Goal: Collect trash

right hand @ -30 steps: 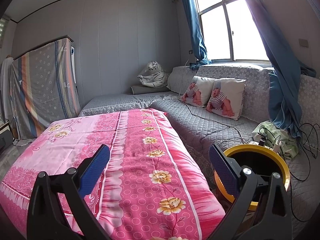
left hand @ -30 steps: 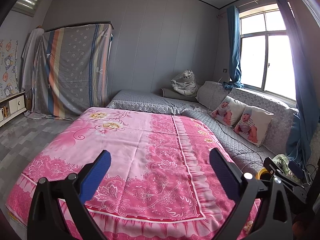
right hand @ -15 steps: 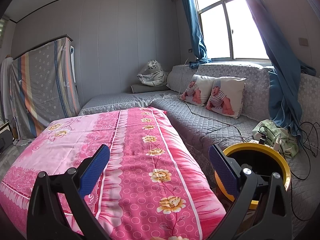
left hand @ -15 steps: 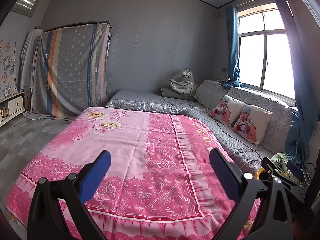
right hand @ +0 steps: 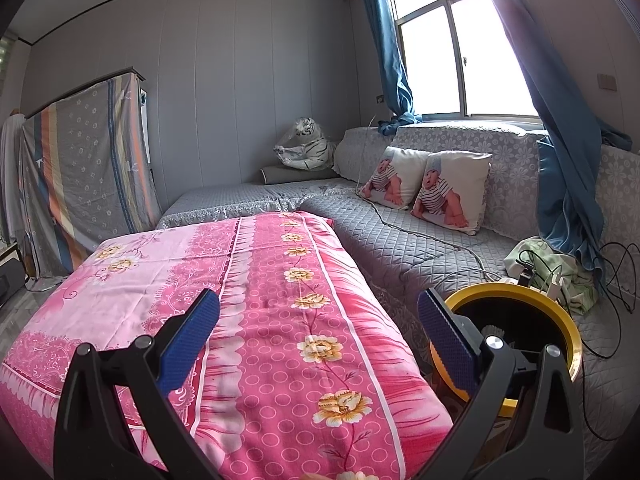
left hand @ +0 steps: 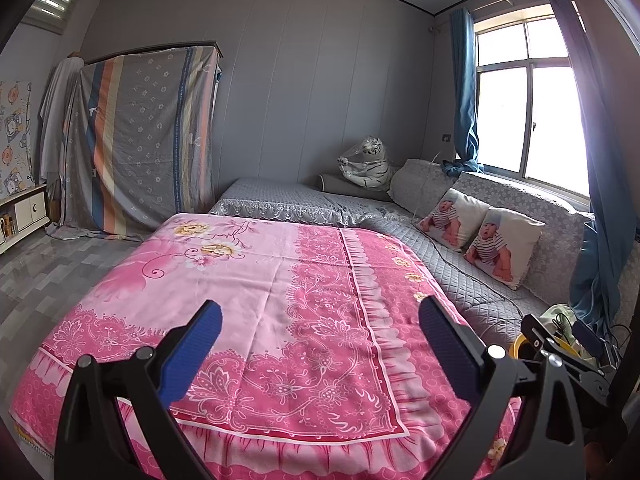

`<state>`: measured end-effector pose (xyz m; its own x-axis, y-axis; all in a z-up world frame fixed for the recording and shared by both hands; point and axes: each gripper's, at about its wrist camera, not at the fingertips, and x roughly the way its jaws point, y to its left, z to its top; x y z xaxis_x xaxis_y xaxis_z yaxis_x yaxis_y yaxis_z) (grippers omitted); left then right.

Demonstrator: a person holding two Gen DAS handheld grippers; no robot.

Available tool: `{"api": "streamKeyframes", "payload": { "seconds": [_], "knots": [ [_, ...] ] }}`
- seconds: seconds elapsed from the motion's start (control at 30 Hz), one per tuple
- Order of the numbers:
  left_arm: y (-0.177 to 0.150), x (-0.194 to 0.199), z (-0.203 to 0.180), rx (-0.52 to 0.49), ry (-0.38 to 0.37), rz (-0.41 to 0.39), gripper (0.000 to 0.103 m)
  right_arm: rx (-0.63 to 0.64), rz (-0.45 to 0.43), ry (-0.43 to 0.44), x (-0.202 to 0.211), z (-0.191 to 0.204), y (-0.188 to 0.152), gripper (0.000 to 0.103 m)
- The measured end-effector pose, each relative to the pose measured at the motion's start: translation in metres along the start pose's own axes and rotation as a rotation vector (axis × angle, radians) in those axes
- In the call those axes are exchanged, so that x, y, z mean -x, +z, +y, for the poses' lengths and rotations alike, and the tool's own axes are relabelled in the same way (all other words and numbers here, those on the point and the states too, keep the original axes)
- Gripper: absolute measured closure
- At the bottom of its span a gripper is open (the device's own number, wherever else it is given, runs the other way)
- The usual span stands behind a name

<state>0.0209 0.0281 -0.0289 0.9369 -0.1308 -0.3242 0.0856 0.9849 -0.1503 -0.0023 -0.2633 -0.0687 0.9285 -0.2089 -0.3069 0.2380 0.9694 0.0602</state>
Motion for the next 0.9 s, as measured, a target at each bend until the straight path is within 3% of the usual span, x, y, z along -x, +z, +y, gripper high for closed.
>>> {"api": "streamKeyframes", "payload": {
  "seconds": [0.9],
  "knots": [
    [-0.0018,-0.0100,0.0001,0.002,-0.005,0.036,0.008,-0.006,0.014,-0.001,-0.0033,-0.0009,-0.0045,0.008]
  ]
}}
